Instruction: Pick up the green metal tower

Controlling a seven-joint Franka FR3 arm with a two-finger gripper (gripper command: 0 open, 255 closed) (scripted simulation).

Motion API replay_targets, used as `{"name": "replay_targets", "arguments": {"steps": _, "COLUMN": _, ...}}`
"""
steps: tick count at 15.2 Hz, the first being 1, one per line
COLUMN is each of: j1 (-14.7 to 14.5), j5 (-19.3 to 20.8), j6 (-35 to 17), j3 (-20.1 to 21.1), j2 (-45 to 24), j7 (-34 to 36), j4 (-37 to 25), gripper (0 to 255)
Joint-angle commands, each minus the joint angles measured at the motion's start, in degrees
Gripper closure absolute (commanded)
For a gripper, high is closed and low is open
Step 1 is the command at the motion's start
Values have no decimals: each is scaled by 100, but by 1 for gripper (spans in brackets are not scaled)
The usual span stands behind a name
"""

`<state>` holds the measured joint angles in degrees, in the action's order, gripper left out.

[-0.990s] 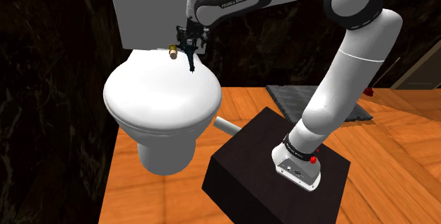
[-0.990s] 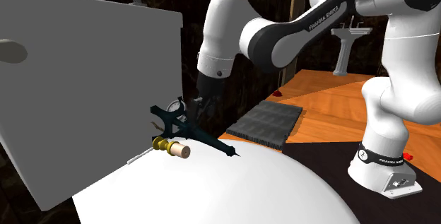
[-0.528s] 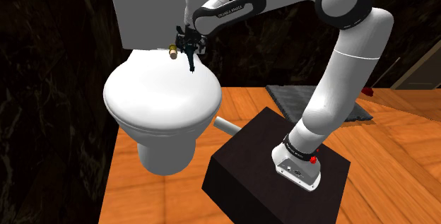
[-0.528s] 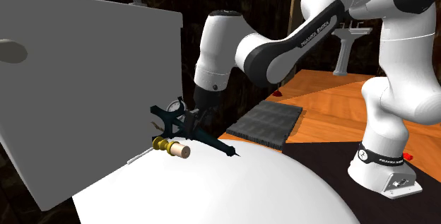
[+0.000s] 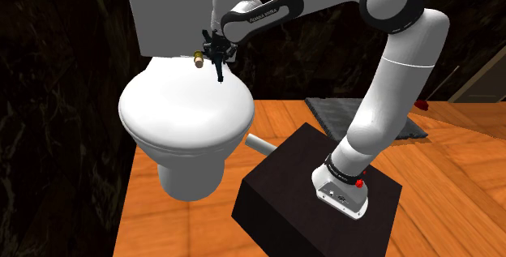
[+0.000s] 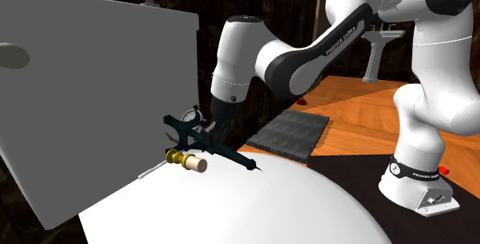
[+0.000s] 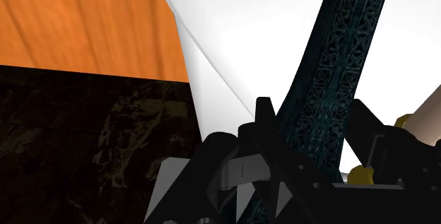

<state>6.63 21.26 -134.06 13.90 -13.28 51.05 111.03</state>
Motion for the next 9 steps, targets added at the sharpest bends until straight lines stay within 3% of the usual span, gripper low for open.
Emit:
{"name": "replay_targets", "arguments": {"steps": 1, "j1": 1, "j5": 1, "j6": -4, "j3": -2, "j2": -6, "j7": 0, "j4": 0, "gripper": 255}}
{"name": "replay_targets", "arguments": {"steps": 9, "j1": 17, "j5": -141, "j6": 304, "j3": 41, "j2": 176, "j7": -140, "j4": -146, "gripper": 255}}
